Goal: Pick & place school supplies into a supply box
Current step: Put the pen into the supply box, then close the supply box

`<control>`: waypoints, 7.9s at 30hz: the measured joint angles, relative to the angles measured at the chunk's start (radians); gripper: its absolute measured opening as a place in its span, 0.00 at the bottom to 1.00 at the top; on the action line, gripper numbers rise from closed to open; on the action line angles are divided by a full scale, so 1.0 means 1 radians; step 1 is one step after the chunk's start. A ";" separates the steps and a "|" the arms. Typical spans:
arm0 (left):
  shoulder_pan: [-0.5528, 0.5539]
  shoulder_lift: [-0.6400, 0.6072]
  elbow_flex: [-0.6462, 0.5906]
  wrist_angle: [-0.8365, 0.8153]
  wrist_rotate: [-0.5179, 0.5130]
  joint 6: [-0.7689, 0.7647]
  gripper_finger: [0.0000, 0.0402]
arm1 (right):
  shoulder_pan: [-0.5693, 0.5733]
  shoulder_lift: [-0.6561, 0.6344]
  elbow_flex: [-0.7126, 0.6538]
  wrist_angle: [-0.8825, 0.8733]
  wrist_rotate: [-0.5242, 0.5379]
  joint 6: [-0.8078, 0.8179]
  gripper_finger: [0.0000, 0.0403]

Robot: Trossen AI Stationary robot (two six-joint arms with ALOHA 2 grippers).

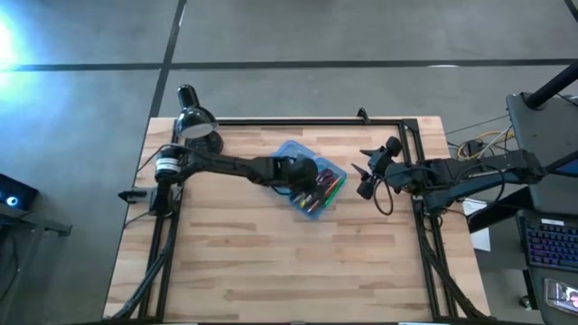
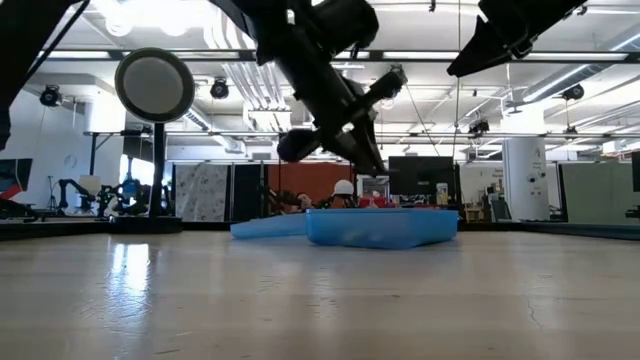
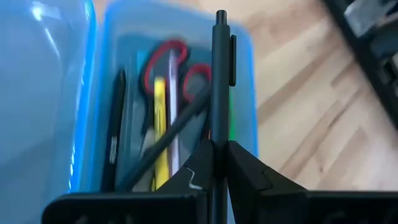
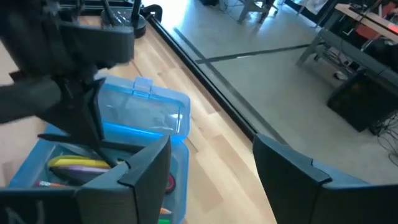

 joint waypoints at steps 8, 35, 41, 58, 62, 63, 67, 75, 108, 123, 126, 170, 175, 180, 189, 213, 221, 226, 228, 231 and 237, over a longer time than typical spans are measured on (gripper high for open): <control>0.016 0.041 -0.027 -0.017 0.025 -0.114 0.15 | 0.000 0.000 -0.001 -0.014 -0.001 -0.003 0.54; -0.266 -0.031 0.136 -0.546 -0.291 -0.316 0.37 | 0.000 -0.024 -0.001 -0.215 -0.291 0.526 0.54; -0.356 -0.104 -0.054 -0.512 -0.360 -0.623 0.37 | 0.005 0.056 -0.003 -0.220 -0.355 0.634 0.54; -0.426 -0.216 -0.489 -0.114 -0.413 -1.052 0.37 | -0.183 0.096 0.055 -0.204 -0.386 0.559 0.54; -0.411 -0.216 -0.540 -0.107 -0.427 -1.143 0.37 | -0.266 0.132 0.061 -0.199 -0.432 0.490 0.54; -0.403 -0.218 -0.547 -0.099 -0.441 -1.156 0.37 | -0.292 0.147 0.061 -0.199 -0.460 0.472 0.54; -0.369 -0.270 -0.542 -0.073 -0.571 -1.134 0.37 | -0.380 0.226 0.060 -0.198 -0.583 0.391 0.54; -0.168 -0.422 -0.502 -0.183 -0.781 -0.905 0.37 | -0.429 0.293 0.046 -0.187 -0.644 0.265 0.54; 0.495 -0.198 -0.514 -0.034 0.090 -0.150 0.03 | -0.359 0.393 -0.269 0.139 -0.876 0.805 0.33; 0.495 -0.146 -0.467 0.013 0.139 -0.007 0.00 | -0.359 0.478 -0.287 0.366 -0.886 0.872 0.12; 0.495 -0.144 -0.468 0.063 0.149 0.000 0.00 | -0.359 0.492 -0.282 0.379 -0.886 0.886 0.12; 0.547 -0.119 -0.423 0.052 0.217 0.153 0.00 | -0.423 0.475 -0.106 0.295 -0.895 0.591 0.12; 0.531 -0.107 -0.422 0.065 0.249 0.157 0.00 | -0.423 0.576 -0.016 0.299 -0.891 0.516 0.12; 0.524 -0.101 -0.422 0.077 0.249 0.148 0.00 | -0.423 0.685 0.006 0.297 -0.895 0.512 0.12; 0.523 -0.105 -0.422 0.211 0.366 0.103 0.00 | -0.424 0.703 0.005 0.287 -0.892 0.498 0.12; 0.482 -0.120 -0.182 0.218 0.520 0.060 0.00 | -0.427 0.730 0.003 0.245 -0.852 0.432 0.12; 0.437 -0.123 -0.179 0.233 0.536 -0.022 0.00 | -0.427 0.729 0.003 0.240 -0.840 0.414 0.12; 0.427 -0.123 -0.178 0.321 0.610 -0.108 0.00 | -0.426 0.729 0.003 0.241 -0.814 0.407 0.12; 0.425 -0.122 -0.167 0.365 0.629 -0.137 0.00 | -0.427 0.729 0.003 0.242 -0.811 0.405 0.12; 0.423 -0.120 -0.131 0.370 0.638 -0.146 0.00 | -0.427 0.729 0.003 0.242 -0.808 0.404 0.12; 0.416 -0.120 -0.083 0.371 0.646 -0.143 0.00 | -0.426 0.729 0.003 0.241 -0.788 0.397 0.12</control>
